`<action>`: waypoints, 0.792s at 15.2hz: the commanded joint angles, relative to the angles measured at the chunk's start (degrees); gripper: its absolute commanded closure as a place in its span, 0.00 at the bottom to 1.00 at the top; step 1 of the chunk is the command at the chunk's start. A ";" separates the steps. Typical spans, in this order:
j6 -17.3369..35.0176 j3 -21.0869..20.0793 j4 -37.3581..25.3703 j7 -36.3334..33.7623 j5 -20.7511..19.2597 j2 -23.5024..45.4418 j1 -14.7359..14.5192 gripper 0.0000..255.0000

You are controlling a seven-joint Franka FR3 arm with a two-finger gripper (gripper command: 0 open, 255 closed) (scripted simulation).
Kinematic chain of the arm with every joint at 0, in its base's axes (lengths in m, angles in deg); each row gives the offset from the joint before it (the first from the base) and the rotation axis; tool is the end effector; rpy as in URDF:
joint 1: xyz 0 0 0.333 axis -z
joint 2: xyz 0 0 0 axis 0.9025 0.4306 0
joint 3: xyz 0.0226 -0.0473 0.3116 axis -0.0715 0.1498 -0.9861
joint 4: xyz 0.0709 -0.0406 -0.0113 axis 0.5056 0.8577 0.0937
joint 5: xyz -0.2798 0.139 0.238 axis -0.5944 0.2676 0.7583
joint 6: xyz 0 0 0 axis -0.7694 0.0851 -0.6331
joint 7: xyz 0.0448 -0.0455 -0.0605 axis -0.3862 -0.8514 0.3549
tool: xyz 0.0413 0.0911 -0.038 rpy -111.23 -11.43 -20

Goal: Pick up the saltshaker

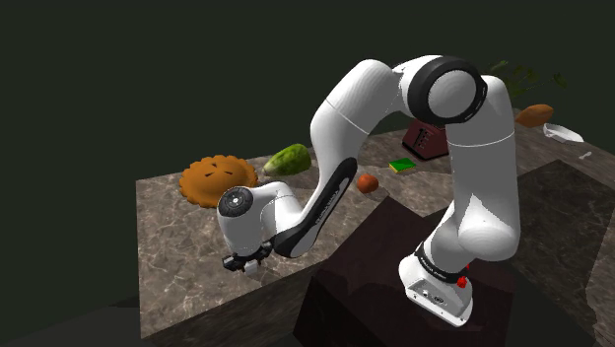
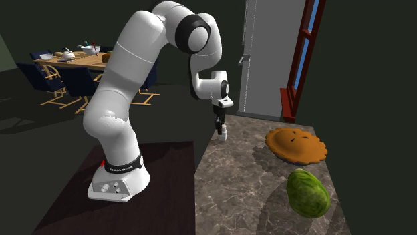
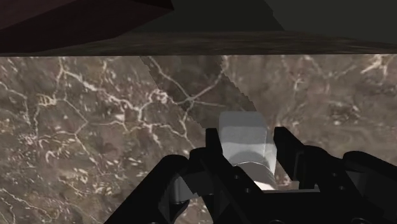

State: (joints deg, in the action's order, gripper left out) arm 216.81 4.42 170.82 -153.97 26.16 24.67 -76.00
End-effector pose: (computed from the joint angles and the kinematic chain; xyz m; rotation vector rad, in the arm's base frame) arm 0.4004 0.3742 0.1454 2.9659 -0.5518 0.1030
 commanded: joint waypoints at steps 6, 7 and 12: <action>-0.02 0.02 -0.01 0.03 0.01 0.04 0.01 1.00; -0.40 -0.47 0.24 0.45 0.59 -0.66 0.38 1.00; -2.41 -2.93 1.25 2.70 3.64 -4.13 2.24 1.00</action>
State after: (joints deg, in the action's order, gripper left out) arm 214.95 2.11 171.91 -151.77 29.03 21.34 -74.13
